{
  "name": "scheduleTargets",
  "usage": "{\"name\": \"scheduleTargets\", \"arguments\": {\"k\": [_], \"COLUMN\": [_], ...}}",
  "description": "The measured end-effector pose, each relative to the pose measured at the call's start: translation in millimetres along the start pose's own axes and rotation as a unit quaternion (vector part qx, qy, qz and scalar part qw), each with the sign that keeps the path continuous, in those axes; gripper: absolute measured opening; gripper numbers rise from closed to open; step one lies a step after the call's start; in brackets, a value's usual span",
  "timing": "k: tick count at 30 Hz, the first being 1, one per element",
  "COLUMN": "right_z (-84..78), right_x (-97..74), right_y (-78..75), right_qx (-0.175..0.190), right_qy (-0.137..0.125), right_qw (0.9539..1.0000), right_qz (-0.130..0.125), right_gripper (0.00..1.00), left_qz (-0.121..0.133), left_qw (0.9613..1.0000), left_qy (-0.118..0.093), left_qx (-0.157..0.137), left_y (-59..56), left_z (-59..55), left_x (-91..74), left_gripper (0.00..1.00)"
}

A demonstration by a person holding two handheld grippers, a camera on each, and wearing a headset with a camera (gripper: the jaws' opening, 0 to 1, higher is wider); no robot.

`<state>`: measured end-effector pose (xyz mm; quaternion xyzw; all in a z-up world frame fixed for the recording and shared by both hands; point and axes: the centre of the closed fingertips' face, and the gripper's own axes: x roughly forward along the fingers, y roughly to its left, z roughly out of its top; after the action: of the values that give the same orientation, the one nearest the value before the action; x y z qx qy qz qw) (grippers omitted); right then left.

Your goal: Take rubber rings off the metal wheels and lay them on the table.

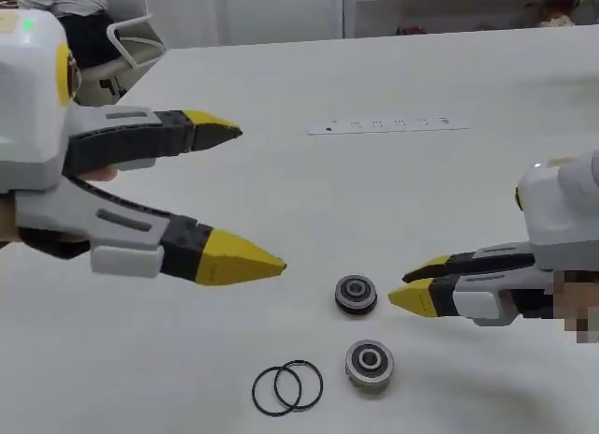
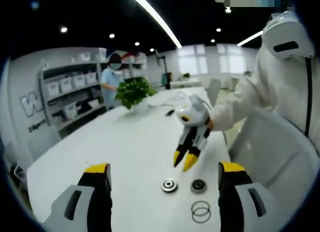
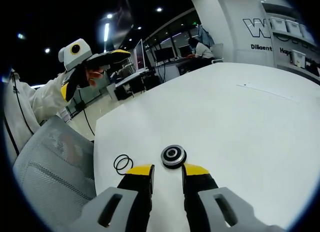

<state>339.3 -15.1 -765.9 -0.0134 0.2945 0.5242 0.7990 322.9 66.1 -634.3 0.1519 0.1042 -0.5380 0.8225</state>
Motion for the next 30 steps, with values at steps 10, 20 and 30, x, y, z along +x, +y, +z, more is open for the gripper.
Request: {"name": "scheduleTargets", "arguments": {"k": [10, 20, 30], "right_z": [-1.5, -3.3, -6.0], "right_x": [4.6, 10.1, 17.0], "right_y": [-1.7, -4.8, -10.2], "right_qx": [0.001, 0.004, -0.001], "right_qy": [0.000, 0.003, 0.009], "right_qw": [1.0000, 1.0000, 1.0000], "right_qz": [0.000, 0.000, -0.003], "right_gripper": [0.19, 0.19, 0.18], "left_qz": [-0.023, -0.037, -0.038], "left_qw": [0.9997, 0.9991, 0.9987], "left_qy": [0.010, 0.021, 0.025], "left_qx": [0.002, -0.005, -0.022], "left_y": [2.1, 2.1, 6.9], "left_z": [-12.4, -31.8, -51.1], "left_x": [30.0, 55.0, 76.4], "left_gripper": [0.83, 0.77, 0.69]}}
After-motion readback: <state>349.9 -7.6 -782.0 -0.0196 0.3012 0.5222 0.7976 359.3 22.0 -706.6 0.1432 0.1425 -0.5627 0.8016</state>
